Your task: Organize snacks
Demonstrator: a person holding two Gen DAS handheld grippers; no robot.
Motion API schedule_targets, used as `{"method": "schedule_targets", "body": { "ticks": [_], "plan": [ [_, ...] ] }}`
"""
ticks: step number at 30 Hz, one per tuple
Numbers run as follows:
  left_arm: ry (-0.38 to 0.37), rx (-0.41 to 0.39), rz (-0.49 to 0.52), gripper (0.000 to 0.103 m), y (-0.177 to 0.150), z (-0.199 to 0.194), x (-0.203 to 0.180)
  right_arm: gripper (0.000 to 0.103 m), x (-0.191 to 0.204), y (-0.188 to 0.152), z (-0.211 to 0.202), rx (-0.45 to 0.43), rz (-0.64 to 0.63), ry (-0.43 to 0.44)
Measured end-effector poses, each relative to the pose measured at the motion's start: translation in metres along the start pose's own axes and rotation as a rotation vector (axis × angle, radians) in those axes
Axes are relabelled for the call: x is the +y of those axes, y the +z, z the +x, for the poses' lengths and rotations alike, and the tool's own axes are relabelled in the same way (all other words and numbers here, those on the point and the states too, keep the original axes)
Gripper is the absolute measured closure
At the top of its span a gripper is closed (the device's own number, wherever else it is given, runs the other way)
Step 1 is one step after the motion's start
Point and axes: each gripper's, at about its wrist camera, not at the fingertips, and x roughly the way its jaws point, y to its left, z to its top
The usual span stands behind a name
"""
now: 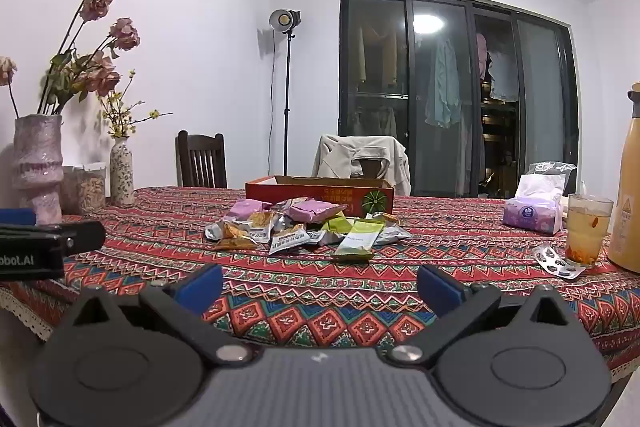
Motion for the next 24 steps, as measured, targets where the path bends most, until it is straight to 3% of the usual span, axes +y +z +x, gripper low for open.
{"method": "schedule_targets", "body": {
  "ticks": [24],
  "plan": [
    [0.004,-0.009,-0.002,0.000,-0.0001,-0.0009,0.0007,0.000,0.0009,0.0003,0.0012,0.006,-0.001,0.000]
  ]
}}
